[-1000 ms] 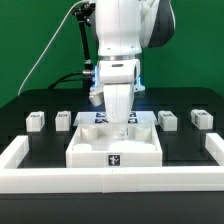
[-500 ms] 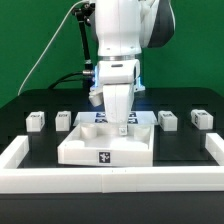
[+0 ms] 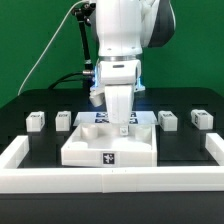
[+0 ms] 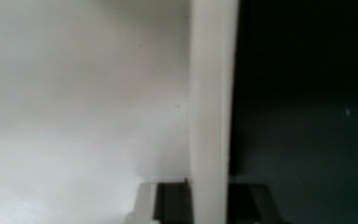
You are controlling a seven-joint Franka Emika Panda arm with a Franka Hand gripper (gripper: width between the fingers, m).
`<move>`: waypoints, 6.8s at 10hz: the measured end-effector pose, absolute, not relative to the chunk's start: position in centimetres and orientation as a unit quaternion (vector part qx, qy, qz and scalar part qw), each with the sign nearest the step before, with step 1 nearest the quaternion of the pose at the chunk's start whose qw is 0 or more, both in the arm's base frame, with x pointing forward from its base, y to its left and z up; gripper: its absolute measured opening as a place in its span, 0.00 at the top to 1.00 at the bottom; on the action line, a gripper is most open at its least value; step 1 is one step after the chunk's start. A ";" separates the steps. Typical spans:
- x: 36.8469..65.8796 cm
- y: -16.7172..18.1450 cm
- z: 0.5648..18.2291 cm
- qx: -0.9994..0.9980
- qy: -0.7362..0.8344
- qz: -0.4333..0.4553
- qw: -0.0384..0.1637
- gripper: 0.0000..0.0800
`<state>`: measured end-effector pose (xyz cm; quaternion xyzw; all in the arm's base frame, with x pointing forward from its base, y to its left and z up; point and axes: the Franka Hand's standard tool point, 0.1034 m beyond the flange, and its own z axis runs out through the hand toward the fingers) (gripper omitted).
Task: Assemble square table
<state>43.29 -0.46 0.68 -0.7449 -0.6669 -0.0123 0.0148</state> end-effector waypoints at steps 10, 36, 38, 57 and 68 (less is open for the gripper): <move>46.6 4.1 1.1 -0.711 -0.703 0.008 0.035 0.92; 46.5 10.2 6.4 -0.870 -0.492 -0.012 0.012 0.19; 46.4 10.4 6.3 -0.907 -0.420 -0.012 0.014 0.19; 39.4 17.9 4.9 -0.943 -0.032 0.328 0.033 0.19; 35.1 18.9 1.1 -0.888 -0.043 0.457 -0.005 0.19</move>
Offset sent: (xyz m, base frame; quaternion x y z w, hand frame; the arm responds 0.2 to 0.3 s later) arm 0.0210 0.0431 -0.0114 0.0740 0.0001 -0.0795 0.9941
